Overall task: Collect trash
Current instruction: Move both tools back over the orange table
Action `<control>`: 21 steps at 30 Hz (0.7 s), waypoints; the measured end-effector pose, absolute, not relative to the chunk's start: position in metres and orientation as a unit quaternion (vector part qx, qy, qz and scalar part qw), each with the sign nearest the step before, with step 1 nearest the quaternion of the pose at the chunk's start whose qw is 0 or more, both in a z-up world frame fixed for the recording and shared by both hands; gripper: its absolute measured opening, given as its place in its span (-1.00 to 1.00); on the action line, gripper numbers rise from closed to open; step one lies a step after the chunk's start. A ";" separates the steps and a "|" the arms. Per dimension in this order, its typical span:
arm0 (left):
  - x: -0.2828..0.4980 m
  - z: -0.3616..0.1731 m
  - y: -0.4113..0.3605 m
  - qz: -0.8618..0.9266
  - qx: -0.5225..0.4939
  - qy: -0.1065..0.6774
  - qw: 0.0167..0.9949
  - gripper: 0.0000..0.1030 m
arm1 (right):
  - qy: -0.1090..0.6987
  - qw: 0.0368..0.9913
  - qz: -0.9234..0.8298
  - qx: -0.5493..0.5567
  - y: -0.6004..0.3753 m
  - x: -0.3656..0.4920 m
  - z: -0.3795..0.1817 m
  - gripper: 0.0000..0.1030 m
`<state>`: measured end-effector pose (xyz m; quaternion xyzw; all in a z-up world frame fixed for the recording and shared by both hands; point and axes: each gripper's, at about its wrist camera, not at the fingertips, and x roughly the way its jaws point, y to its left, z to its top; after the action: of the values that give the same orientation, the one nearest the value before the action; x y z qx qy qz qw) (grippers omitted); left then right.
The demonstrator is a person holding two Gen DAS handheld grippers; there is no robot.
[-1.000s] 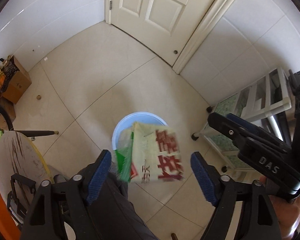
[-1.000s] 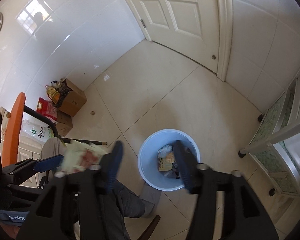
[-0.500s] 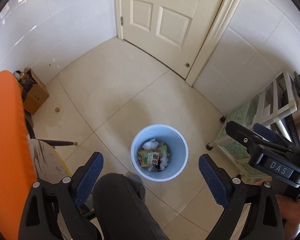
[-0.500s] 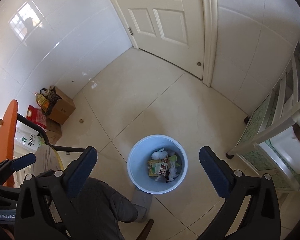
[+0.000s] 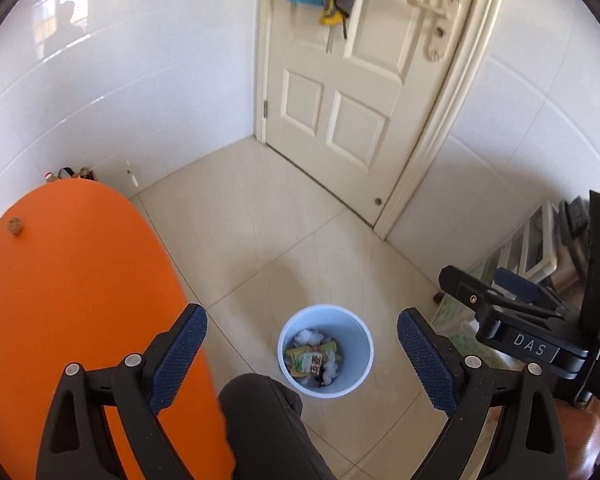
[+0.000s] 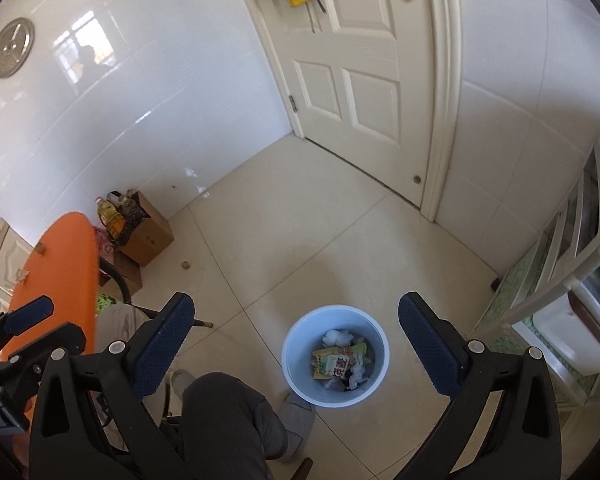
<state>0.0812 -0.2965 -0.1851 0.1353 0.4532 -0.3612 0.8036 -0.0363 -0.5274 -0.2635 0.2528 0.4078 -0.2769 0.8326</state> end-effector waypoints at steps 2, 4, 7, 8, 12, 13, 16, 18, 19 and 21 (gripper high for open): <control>0.077 -0.170 -0.274 -0.358 0.121 0.438 0.815 0.82 | 0.399 0.842 -0.270 0.244 -0.515 -0.030 -0.250 1.00; 0.072 -0.156 -0.250 -0.351 0.110 0.420 0.830 0.83 | 0.392 0.851 -0.261 0.232 -0.502 -0.020 -0.236 1.00; 0.066 -0.135 -0.212 -0.333 0.093 0.398 0.850 0.84 | 0.383 0.864 -0.243 0.217 -0.478 -0.005 -0.219 1.00; 0.064 -0.128 -0.199 -0.328 0.085 0.393 0.855 0.84 | 0.380 0.869 -0.236 0.211 -0.468 0.001 -0.213 1.00; 0.056 -0.104 -0.141 -0.295 0.058 0.366 0.881 0.85 | 0.365 0.889 -0.202 0.187 -0.430 0.025 -0.190 1.00; 0.053 -0.098 -0.126 -0.286 0.051 0.360 0.886 0.86 | 0.361 0.895 -0.192 0.178 -0.417 0.033 -0.183 1.00; 0.043 -0.078 -0.084 -0.259 0.034 0.340 0.904 0.87 | 0.348 0.910 -0.164 0.156 -0.384 0.055 -0.168 1.00; 0.037 -0.066 -0.055 -0.237 0.023 0.326 0.915 0.91 | 0.337 0.919 -0.146 0.143 -0.361 0.070 -0.158 1.00; 0.033 -0.060 -0.041 -0.227 0.017 0.319 0.920 0.93 | 0.331 0.923 -0.136 0.138 -0.349 0.077 -0.152 1.00; 0.023 -0.053 -0.023 -0.207 0.008 0.306 0.929 0.94 | 0.322 0.931 -0.116 0.126 -0.328 0.089 -0.143 1.00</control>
<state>0.0232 -0.0231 -0.0528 0.0083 0.3056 -0.2073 0.9293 0.0889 -0.3278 -0.1431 0.1260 0.3223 -0.1164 0.9310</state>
